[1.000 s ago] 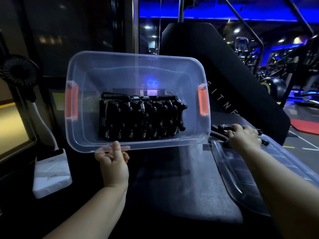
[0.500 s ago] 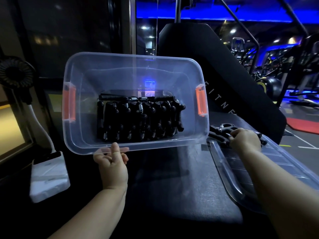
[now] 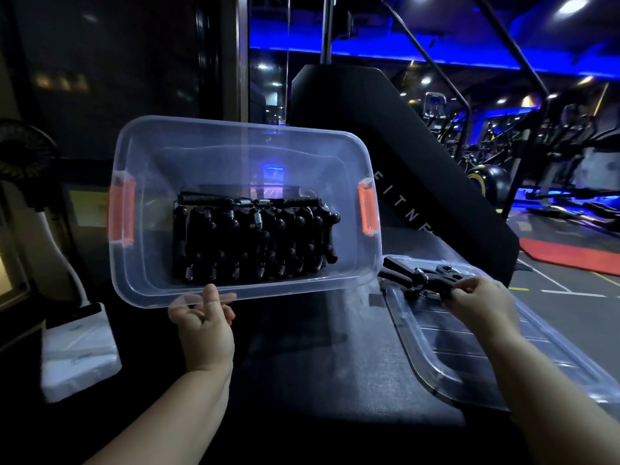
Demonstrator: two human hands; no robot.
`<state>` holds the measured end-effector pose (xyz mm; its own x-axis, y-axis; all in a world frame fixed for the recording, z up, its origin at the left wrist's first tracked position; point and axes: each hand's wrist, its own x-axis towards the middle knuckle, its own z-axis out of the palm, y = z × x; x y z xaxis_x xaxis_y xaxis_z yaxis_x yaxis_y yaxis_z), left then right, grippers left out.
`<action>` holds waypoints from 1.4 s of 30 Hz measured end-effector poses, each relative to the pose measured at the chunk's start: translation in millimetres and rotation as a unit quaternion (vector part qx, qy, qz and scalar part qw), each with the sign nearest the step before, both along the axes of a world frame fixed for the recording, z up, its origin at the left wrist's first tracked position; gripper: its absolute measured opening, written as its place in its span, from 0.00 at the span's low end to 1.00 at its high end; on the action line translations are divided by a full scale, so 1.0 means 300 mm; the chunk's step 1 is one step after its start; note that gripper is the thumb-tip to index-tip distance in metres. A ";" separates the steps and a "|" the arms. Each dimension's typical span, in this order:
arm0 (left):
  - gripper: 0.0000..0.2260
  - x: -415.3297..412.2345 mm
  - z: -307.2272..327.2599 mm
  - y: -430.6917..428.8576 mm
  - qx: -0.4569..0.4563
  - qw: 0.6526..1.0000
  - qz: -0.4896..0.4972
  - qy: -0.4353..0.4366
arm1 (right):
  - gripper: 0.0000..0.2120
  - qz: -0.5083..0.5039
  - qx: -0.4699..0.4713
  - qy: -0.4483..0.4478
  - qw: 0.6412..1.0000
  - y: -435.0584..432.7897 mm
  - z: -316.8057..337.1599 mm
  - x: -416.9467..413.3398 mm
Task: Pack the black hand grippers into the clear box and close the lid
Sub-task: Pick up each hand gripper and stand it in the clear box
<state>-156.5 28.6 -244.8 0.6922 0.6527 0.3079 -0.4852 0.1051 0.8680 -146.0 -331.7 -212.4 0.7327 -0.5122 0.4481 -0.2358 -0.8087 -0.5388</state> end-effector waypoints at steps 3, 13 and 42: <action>0.09 -0.005 0.000 0.001 -0.001 1.000 -0.004 0.000 | 0.06 0.032 0.036 -0.041 0.998 0.003 -0.012 -0.059; 0.10 -0.012 -0.003 0.005 -0.003 1.000 -0.013 0.004 | 0.09 0.167 0.207 0.031 0.963 0.050 -0.041 -0.193; 0.09 0.000 -0.014 0.015 -0.009 1.000 -0.023 0.002 | 0.39 0.167 -0.273 0.164 0.933 0.247 -0.058 -0.201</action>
<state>-156.7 33.1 -249.1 0.7230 0.6257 0.2928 -0.4753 0.1431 0.8681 -206.2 -257.8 -229.8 0.9544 0.0076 0.2985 -0.0019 -0.9995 0.0317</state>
